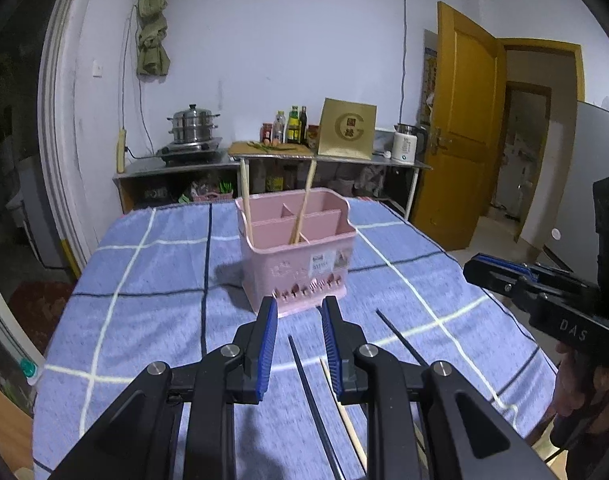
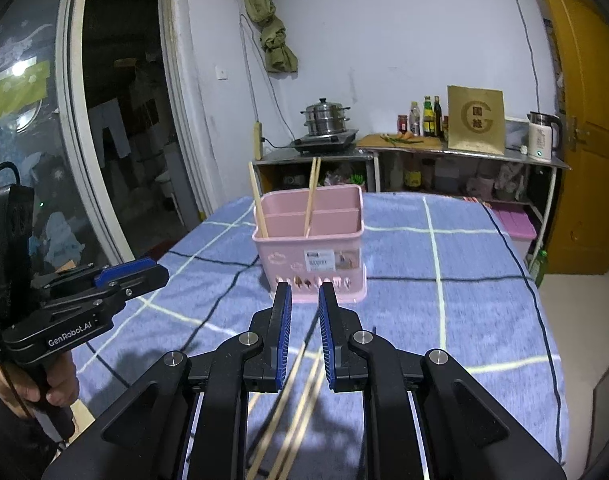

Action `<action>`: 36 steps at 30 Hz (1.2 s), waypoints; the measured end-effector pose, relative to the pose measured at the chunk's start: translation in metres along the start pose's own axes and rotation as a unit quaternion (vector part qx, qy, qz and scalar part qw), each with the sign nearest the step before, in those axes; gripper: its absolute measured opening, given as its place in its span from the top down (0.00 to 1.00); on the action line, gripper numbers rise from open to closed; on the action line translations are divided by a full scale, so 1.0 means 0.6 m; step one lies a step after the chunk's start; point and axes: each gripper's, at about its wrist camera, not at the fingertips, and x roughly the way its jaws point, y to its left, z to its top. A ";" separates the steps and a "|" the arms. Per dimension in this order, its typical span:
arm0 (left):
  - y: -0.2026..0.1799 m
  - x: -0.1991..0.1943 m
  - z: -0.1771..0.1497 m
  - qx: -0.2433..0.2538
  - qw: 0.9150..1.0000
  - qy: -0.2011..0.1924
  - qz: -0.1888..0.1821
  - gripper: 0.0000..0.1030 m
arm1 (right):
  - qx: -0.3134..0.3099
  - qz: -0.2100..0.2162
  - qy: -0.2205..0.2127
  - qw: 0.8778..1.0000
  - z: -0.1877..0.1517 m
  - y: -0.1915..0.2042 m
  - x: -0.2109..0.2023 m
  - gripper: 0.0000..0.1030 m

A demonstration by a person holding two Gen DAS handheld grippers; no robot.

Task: Organize utensils
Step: 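Move both open grippers back toward the remaining chopsticks on the cloth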

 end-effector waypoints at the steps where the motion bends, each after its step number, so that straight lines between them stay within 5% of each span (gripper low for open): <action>1: -0.002 0.000 -0.007 -0.001 1.000 0.003 -0.001 0.78 | 0.001 -0.001 0.003 1.000 -0.006 -0.002 -0.001 0.86; 36: -0.030 0.203 -0.131 -0.034 0.983 0.179 -0.032 0.78 | 0.023 -0.014 0.159 0.987 -0.125 -0.031 0.148 0.86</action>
